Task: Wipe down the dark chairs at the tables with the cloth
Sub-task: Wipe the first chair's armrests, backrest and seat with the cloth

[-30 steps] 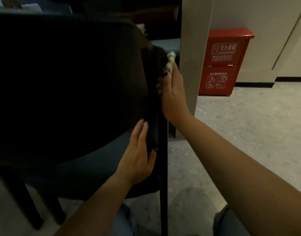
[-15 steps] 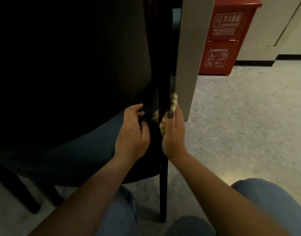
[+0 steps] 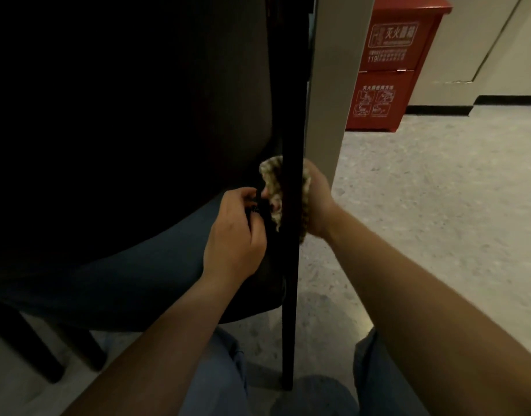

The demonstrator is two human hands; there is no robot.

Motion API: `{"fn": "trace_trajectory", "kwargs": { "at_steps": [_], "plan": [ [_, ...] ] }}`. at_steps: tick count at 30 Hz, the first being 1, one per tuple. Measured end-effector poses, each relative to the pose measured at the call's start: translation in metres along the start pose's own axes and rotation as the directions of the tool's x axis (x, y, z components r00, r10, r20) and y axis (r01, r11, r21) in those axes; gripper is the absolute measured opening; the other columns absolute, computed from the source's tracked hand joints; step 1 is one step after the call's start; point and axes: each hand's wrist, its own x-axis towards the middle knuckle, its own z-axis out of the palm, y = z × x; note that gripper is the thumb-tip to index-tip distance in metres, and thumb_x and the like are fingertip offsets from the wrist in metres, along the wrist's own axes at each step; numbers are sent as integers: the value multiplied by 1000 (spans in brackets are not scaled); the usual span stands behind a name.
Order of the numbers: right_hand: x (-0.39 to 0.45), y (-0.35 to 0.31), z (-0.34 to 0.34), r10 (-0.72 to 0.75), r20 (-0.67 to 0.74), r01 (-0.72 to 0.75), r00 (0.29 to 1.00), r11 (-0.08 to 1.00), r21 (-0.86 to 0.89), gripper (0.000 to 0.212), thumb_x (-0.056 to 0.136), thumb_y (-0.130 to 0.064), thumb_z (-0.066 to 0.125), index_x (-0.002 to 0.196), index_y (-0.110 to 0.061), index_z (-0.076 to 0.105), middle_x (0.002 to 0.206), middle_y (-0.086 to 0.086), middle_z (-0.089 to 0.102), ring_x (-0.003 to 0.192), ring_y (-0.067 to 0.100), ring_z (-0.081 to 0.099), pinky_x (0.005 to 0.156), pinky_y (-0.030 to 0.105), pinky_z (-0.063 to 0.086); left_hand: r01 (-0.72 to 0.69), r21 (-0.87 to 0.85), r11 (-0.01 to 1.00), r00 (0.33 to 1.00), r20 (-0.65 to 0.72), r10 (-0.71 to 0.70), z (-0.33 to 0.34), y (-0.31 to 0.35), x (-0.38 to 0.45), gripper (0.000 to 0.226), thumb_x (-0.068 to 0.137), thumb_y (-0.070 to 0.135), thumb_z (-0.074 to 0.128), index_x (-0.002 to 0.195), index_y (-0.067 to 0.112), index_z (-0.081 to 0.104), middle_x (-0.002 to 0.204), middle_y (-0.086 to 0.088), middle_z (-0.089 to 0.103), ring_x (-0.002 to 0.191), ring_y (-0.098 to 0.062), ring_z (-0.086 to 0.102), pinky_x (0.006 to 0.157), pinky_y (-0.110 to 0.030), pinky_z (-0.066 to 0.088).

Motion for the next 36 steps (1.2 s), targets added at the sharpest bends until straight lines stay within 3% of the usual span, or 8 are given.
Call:
{"fn": "trace_trajectory", "kwargs": {
  "at_steps": [3,6,12,17,23,27,32,36],
  "plan": [
    [-18,24,4,-143,-195,149,970,989,18,57,98,-44,32,86,-10,76,78,8,69,70,19,65,70,31,54,-19,34,999,1000,-7,19,0,0,0,32,86,21,46,118,23,49,110,11,57,93,3,53,72,-9,42],
    [-40,46,24,-479,-372,360,795,866,-345,48,95,-43,34,108,-6,61,90,-4,68,83,10,64,75,22,52,-14,41,999,1000,-8,14,0,1,1,32,86,18,48,118,20,51,112,7,58,95,0,54,77,-19,45],
    [-38,21,44,-815,-20,442,580,335,-832,49,97,-10,38,140,12,30,137,24,44,127,26,44,108,28,34,10,48,999,1000,-2,-10,-1,-1,-1,28,90,14,51,118,20,51,113,4,60,96,-6,58,77,-28,49],
    [-15,-25,56,-889,53,502,454,207,-840,54,99,-15,35,143,14,22,147,28,33,135,28,35,107,8,23,-9,62,998,1000,-15,10,-1,0,-2,28,91,17,48,118,21,51,113,4,60,96,-2,57,76,-22,47],
    [-61,84,17,-713,-112,360,692,475,-803,54,98,-30,33,147,-10,23,146,15,39,134,21,39,110,40,34,-2,64,998,1000,-16,3,1,0,0,28,89,16,49,118,17,52,113,4,59,94,0,55,75,-15,45],
    [-81,128,3,-584,-284,235,760,655,-719,63,95,-44,28,135,3,40,124,19,53,114,29,53,95,49,43,-8,56,998,1000,-19,9,0,1,0,30,88,18,46,117,14,53,111,4,58,96,1,53,75,-2,39],
    [-67,91,10,-641,-169,324,749,576,-751,55,98,-31,32,145,-2,30,135,20,48,123,31,48,102,50,40,54,-14,998,995,-80,-55,-5,3,-1,28,88,21,43,114,20,54,107,3,62,97,-4,59,80,-13,46],
    [-49,49,20,-746,-12,457,666,421,-784,59,99,-28,33,149,-2,19,152,14,31,139,19,31,115,27,26,99,-71,993,985,-138,-108,-8,5,-1,23,89,22,43,109,27,51,103,4,64,98,-5,62,82,-19,49]
  ]
}}
